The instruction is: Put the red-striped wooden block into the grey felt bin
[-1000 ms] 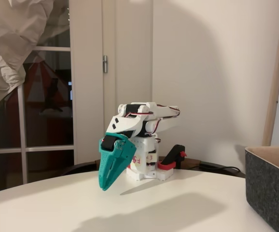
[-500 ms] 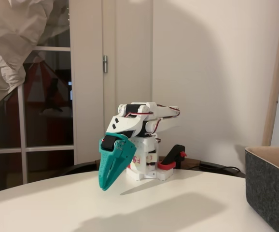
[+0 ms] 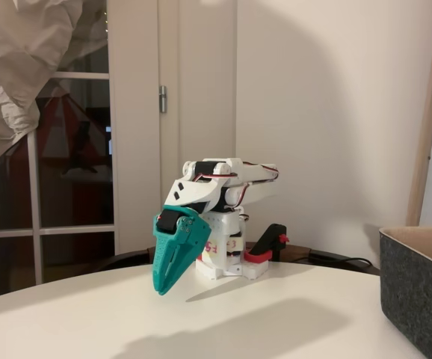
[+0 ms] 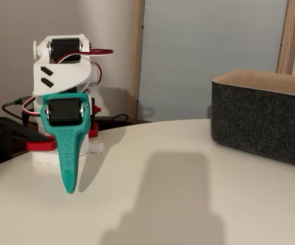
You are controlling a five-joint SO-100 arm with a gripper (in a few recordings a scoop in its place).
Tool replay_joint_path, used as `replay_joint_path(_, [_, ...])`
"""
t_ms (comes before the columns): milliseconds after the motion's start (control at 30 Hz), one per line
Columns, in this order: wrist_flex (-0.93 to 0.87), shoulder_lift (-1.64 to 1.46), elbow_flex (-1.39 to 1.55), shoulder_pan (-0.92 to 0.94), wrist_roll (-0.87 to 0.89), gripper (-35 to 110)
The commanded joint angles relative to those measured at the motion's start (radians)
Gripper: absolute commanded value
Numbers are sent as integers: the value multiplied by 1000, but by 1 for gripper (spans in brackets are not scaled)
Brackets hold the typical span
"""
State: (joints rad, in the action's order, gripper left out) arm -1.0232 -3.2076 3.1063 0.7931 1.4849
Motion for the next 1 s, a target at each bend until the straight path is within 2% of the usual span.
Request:
replay_joint_path(0, [3, -32, 3, 14, 0, 0])
replay_joint_path(967, [3, -32, 3, 14, 0, 0])
